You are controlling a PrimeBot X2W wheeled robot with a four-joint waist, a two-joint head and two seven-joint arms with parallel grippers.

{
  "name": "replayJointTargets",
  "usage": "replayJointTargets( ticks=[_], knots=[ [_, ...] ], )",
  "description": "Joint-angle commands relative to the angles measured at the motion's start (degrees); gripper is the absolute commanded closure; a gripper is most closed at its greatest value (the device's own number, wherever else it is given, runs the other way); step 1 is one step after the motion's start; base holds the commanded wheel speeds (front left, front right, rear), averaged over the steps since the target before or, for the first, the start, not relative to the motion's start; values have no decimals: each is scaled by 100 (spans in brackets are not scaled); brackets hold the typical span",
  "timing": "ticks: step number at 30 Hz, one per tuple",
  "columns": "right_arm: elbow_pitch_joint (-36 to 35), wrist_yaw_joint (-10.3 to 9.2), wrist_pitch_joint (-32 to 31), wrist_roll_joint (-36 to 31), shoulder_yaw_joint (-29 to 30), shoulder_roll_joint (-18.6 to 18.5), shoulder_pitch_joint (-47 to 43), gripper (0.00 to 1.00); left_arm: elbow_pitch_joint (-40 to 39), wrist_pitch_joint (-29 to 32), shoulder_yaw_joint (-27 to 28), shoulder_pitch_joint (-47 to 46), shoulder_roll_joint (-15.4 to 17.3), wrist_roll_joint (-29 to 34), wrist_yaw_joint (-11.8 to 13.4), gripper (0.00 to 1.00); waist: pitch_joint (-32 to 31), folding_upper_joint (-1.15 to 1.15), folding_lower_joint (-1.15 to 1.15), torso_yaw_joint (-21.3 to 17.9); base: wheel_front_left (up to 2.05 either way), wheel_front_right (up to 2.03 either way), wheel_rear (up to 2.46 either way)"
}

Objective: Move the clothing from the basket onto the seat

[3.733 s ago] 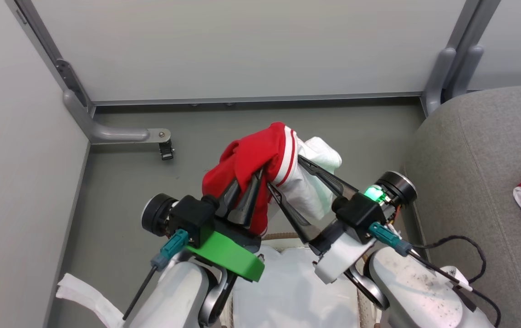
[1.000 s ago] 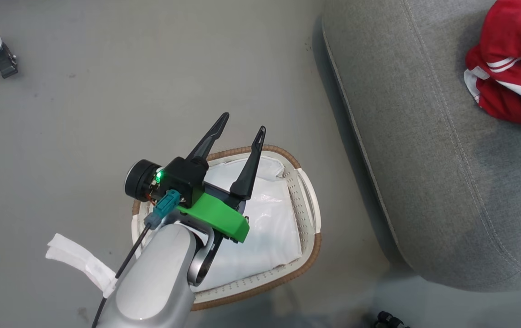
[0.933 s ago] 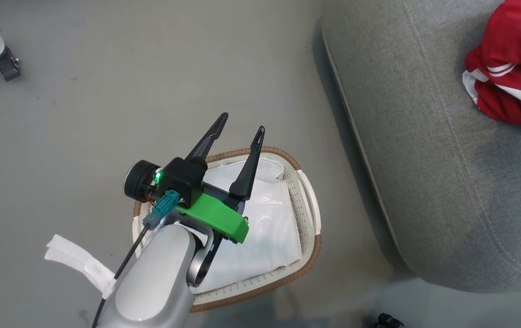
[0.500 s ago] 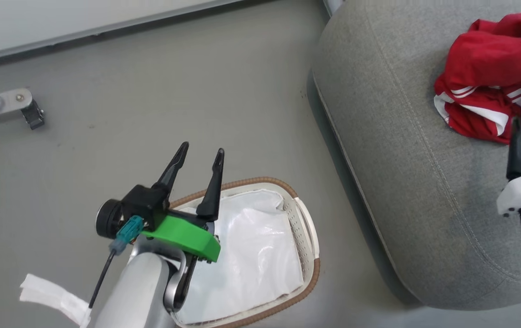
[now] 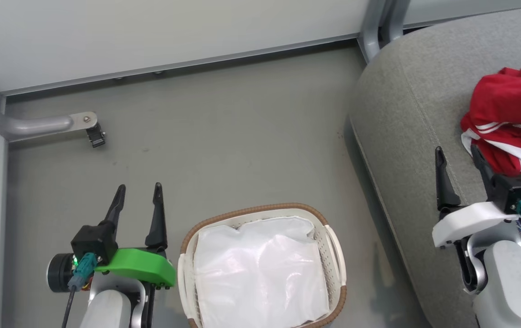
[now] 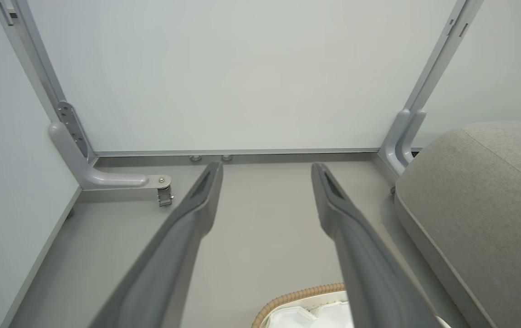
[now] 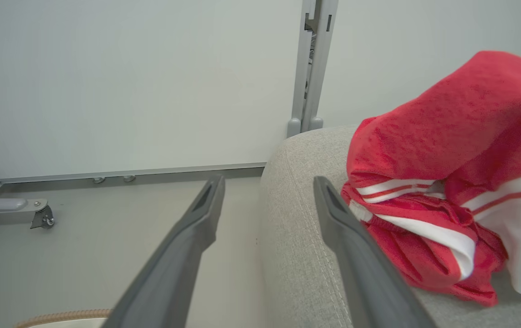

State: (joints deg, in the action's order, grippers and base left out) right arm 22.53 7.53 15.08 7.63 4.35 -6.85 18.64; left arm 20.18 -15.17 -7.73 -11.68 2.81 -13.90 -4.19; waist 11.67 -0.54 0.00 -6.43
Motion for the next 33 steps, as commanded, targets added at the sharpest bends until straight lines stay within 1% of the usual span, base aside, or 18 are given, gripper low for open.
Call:
replayJointTargets(
  ticks=[1, 9, 14, 22, 32, 33],
  knots=[
    [-19, -8, 12, 31, -54, 43, -87, 0, 6, 5, 99, 122, 19, 79, 59, 0, -214, 54, 0, 367, 0, 0, 0],
    [109, -8, 12, 71, -427, 303, -122, 0, 8, 5, 575, 377, 18, 226, 274, 0, -317, 54, 0, 691, 0, 0, 0],
    [194, -8, 12, 50, -598, 338, -236, 0, 119, 5, 785, 517, 18, 269, 355, 0, -360, 54, 0, 771, 0, 0, 0],
    [145, -8, 12, 92, -664, 370, -478, 0, 37, 5, 877, 744, 20, 216, 232, 0, -465, 54, 0, 828, 0, 0, 0],
    [158, -8, 12, 227, -738, 379, -763, 0, -43, 4, 859, 1010, 20, 65, 155, 0, -700, 54, 0, 861, 0, 0, 0],
    [154, 0, 0, 203, -739, 398, -675, 100, -20, 0, 857, 935, -1, 67, 165, 100, -690, 0, 0, 856, 0, 0, 0]
  ],
)
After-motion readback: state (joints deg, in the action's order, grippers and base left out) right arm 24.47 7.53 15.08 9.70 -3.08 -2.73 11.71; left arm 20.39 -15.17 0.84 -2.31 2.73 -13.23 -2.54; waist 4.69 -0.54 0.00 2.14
